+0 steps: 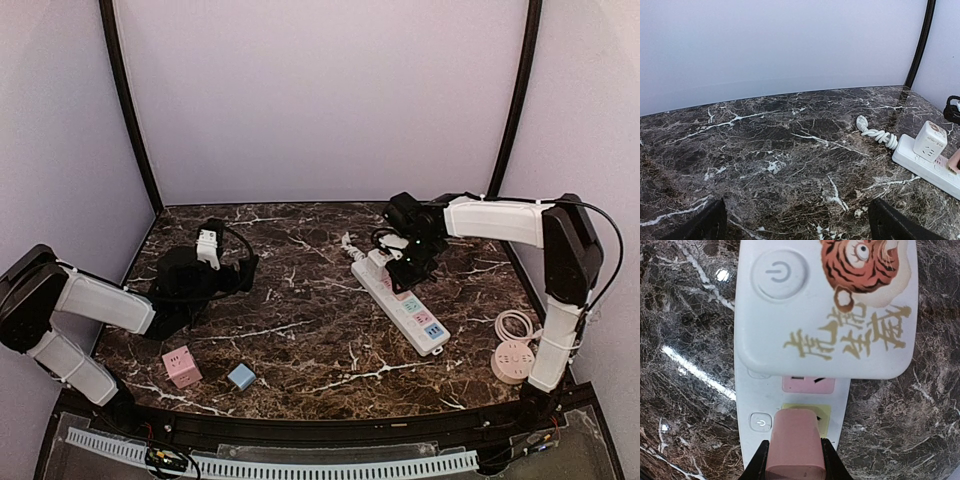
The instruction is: Insert the plug
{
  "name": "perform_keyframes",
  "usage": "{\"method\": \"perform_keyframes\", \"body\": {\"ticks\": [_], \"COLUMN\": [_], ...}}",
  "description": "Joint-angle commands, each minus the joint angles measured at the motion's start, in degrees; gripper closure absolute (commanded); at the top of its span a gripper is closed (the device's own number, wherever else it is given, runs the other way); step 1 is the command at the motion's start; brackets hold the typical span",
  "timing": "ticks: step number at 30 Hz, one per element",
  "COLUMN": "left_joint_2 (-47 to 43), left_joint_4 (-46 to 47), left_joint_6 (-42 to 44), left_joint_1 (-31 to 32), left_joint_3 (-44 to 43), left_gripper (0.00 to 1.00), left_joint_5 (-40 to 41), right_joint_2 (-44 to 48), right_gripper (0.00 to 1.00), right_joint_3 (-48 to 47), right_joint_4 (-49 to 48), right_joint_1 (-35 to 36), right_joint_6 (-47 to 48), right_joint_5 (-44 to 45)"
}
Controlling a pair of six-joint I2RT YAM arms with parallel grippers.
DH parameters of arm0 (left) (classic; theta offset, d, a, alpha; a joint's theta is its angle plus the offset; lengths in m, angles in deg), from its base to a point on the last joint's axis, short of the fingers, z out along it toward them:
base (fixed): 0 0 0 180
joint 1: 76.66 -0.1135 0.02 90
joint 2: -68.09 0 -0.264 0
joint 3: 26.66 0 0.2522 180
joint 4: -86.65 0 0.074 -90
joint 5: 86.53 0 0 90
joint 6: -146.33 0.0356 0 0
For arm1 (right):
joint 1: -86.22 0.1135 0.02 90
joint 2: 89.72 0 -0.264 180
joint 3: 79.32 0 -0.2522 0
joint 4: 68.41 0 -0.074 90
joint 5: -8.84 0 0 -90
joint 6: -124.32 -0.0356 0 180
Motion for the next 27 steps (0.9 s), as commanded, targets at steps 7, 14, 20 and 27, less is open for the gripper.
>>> {"method": "perform_keyframes", "body": {"ticks": [7,14,20,27], "left_joint_2": [-1.9,-1.5,-1.0,-1.0], "left_joint_4": [0.7,0.7,0.9,0.9], "left_joint_6": [0.0,0.0,0.1,0.1], "left_joint_1": [-0.4,-0.3,-0.4,-0.3], "left_joint_3": [1.0,0.9,0.8,0.8], "left_gripper": [0.01,0.01,0.01,0.01], "left_joint_5": [-0.4,-0.4,-0.4,-0.5], "right_joint_2": [-7.1,-10.0,-9.2,-9.9], "right_gripper": [1.00,1.00,1.00,0.99], "right_joint_3": [1.6,0.3,0.0,0.5], "right_joint_4": [-2.8,-2.3,-2.3,-2.3], "right_joint_1": [-0.1,1.0,1.2,1.2], "right_joint_6": [-2.1,0.9,1.3,-0.4], "right_joint_5": [4.6,5.2,3.7,3.9]}}
